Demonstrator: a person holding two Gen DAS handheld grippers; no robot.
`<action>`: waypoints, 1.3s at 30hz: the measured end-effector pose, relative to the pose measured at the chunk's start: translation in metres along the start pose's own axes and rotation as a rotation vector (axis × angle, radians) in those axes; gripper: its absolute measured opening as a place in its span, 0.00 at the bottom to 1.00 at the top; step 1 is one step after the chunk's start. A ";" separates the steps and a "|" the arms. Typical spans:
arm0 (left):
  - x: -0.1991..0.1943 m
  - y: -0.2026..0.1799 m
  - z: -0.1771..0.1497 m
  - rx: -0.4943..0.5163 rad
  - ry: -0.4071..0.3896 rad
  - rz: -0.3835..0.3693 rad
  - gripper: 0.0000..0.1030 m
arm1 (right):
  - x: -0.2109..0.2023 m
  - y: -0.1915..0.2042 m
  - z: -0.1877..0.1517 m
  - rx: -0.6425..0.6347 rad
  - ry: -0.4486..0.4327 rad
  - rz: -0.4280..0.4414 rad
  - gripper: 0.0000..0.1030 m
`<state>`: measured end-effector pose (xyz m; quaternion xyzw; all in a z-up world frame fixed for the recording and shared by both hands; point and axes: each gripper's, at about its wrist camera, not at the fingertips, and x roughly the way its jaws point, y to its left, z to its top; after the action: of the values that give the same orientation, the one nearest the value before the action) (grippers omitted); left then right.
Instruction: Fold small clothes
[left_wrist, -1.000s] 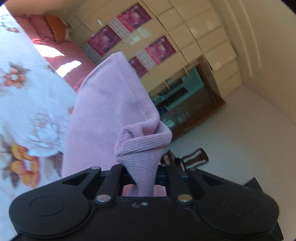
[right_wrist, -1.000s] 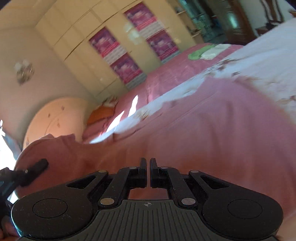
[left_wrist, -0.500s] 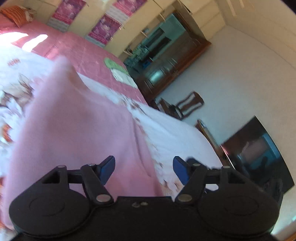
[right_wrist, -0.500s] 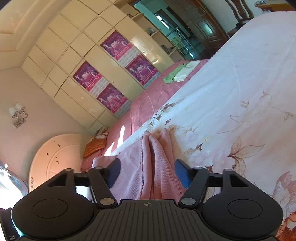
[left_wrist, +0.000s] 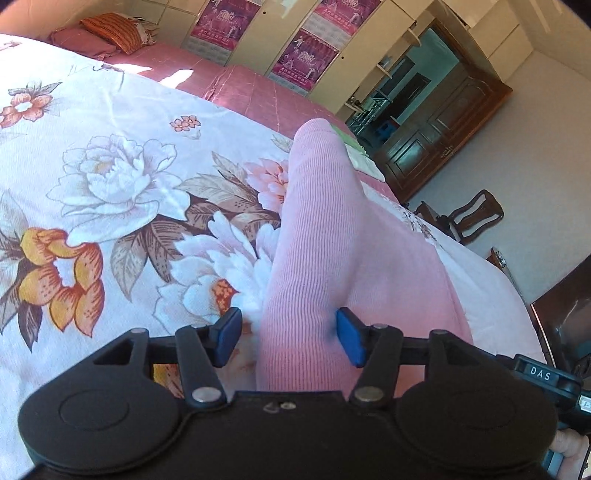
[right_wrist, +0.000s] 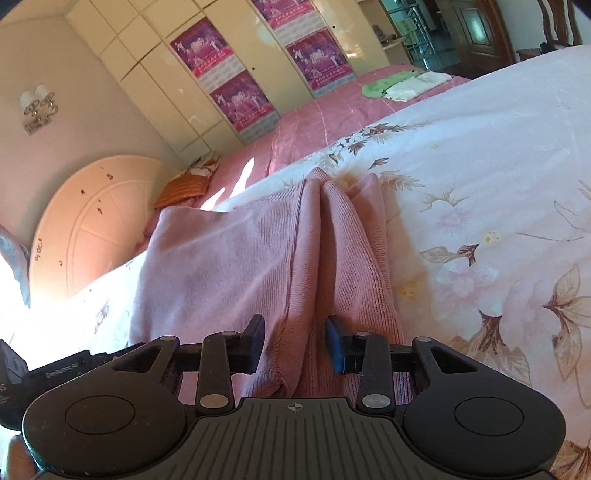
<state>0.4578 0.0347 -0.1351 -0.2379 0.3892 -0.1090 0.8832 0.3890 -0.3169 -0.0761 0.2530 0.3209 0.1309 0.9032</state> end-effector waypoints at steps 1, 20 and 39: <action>0.000 0.002 0.001 0.003 0.001 -0.002 0.57 | 0.001 -0.001 0.001 -0.002 0.003 0.010 0.35; 0.006 -0.026 0.016 0.126 0.060 0.001 0.67 | -0.016 0.052 0.017 -0.361 -0.115 -0.079 0.10; -0.013 -0.032 -0.004 0.177 0.048 0.009 0.61 | -0.061 -0.012 0.004 -0.072 -0.129 -0.074 0.30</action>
<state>0.4457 0.0106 -0.1128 -0.1546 0.4003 -0.1448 0.8916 0.3462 -0.3526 -0.0487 0.2160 0.2664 0.0922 0.9348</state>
